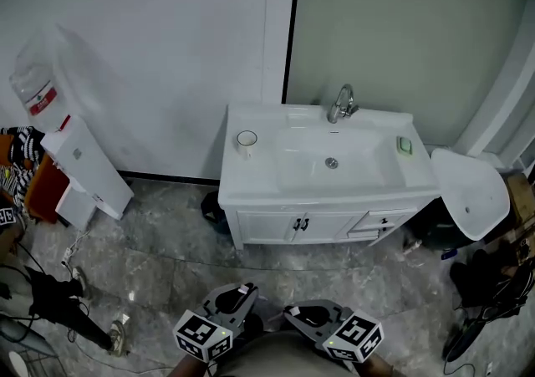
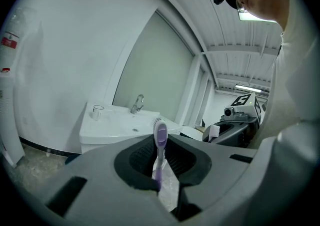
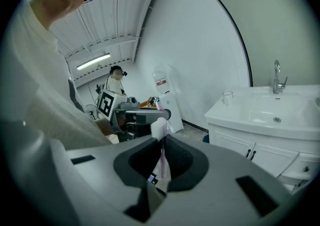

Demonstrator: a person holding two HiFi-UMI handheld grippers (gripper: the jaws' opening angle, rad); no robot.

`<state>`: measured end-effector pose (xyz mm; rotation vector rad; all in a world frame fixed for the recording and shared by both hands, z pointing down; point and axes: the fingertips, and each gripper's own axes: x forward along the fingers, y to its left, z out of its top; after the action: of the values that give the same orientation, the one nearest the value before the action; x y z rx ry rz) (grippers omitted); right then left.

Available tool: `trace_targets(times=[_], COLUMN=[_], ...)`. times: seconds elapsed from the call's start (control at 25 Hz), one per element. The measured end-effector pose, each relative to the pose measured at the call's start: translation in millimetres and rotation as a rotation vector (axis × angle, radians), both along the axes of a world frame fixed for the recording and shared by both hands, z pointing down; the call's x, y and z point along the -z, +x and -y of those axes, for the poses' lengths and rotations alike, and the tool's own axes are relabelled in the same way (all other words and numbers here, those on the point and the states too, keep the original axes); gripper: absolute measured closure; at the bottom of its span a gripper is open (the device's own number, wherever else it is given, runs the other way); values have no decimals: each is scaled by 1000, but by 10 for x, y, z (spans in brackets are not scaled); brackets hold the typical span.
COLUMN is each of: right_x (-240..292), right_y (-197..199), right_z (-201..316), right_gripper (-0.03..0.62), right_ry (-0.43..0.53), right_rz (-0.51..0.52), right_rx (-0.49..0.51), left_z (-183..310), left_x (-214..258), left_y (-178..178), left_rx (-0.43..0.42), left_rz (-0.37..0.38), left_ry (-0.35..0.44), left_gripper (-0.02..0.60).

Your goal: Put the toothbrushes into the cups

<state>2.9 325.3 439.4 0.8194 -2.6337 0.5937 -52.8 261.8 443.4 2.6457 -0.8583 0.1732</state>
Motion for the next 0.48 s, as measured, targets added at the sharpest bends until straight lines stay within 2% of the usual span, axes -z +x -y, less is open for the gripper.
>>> trace_targets(times=[0.24, 0.48], right_x=[50, 61], right_y=[369, 818], right_z=[184, 350], right_gripper=[562, 562], right_ry=[11, 26], right_rz=[41, 80], right_rx=[33, 29], left_z=[131, 231], left_x=[62, 100], left_y=[390, 831], left_rx=[36, 33], left_rz=[17, 41], left_ry=[23, 35], left_gripper=[531, 531])
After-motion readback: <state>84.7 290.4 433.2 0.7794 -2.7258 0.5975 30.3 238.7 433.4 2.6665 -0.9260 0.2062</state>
